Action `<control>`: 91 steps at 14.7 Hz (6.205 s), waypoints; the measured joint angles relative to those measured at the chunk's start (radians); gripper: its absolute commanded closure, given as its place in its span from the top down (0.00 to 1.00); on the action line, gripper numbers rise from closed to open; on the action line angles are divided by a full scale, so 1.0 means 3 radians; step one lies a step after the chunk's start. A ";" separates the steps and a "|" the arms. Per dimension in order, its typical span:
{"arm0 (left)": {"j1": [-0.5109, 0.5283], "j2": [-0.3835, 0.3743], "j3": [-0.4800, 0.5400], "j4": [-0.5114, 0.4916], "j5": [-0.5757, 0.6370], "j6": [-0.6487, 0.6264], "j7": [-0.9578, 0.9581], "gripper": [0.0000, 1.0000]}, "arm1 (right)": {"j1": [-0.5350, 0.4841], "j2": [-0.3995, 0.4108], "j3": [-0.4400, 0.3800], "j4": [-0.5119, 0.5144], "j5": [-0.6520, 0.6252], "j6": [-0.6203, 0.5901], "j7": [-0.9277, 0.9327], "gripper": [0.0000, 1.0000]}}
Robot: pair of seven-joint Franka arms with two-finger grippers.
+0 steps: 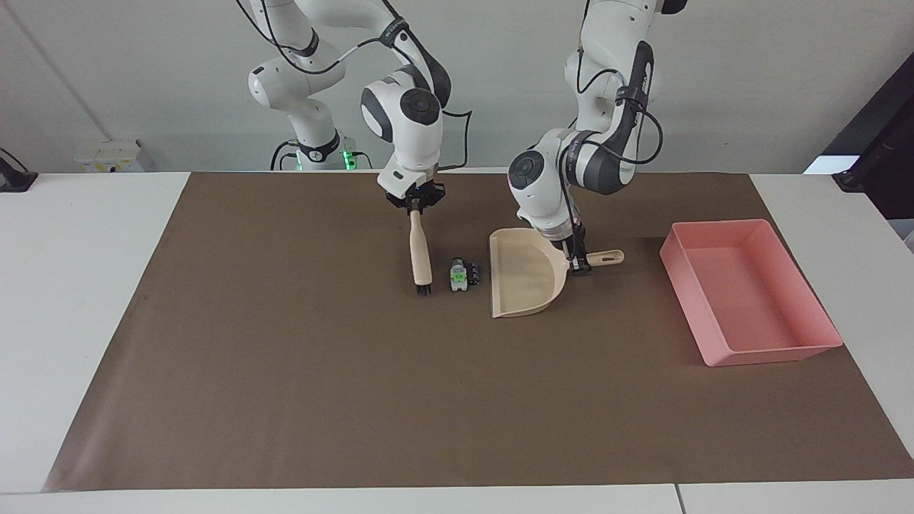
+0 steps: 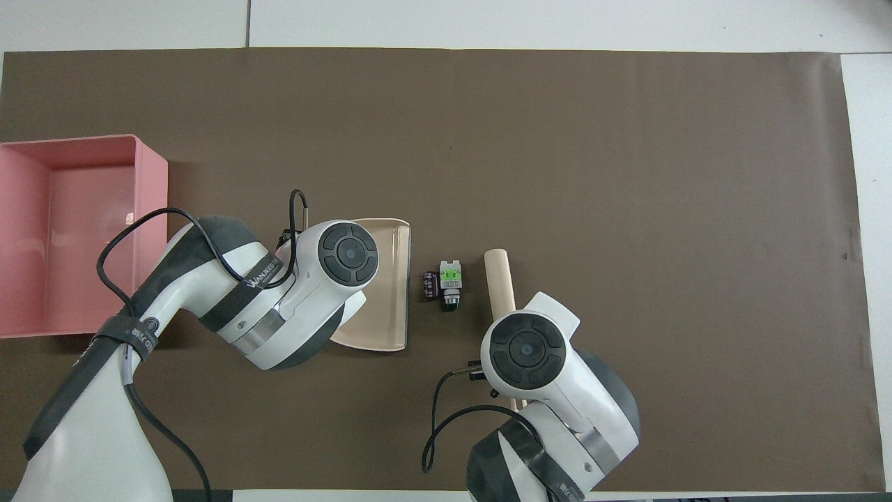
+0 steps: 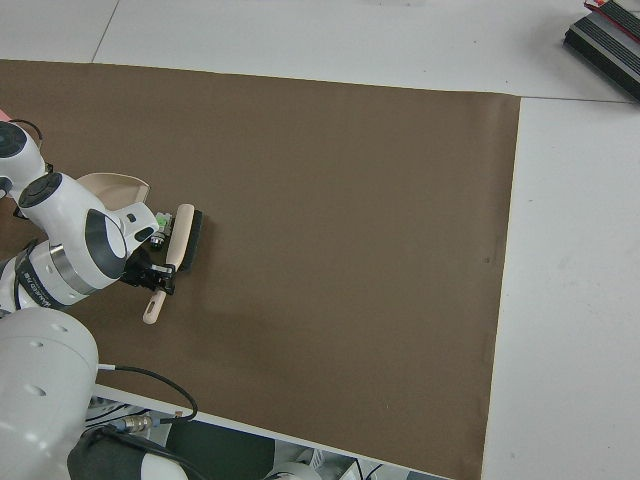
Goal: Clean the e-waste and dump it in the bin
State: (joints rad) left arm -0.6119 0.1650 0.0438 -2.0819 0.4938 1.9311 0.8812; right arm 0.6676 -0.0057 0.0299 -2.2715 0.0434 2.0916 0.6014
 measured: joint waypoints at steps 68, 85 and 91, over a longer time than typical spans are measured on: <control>0.2678 -0.0259 0.0033 0.0292 0.3005 0.0522 0.1094 0.00 | -0.2927 -0.0431 0.0056 0.0550 -0.0367 -0.0256 -0.2608 1.00; 0.2055 -0.0271 0.0032 0.0022 0.4388 -0.0851 0.0323 0.00 | -0.2457 -0.0247 -0.0265 0.2128 -0.0341 -0.2049 -0.1427 1.00; 0.1794 -0.0183 0.0021 -0.0071 0.4502 -0.1256 0.0192 0.00 | -0.2422 -0.0247 -0.0315 0.2138 -0.0341 -0.2061 -0.1427 1.00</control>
State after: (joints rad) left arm -0.0737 0.1100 0.0500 -2.1032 1.8444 1.5543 0.9387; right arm -0.0590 -0.0798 -0.0647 -1.6301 -0.0589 1.4733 0.1734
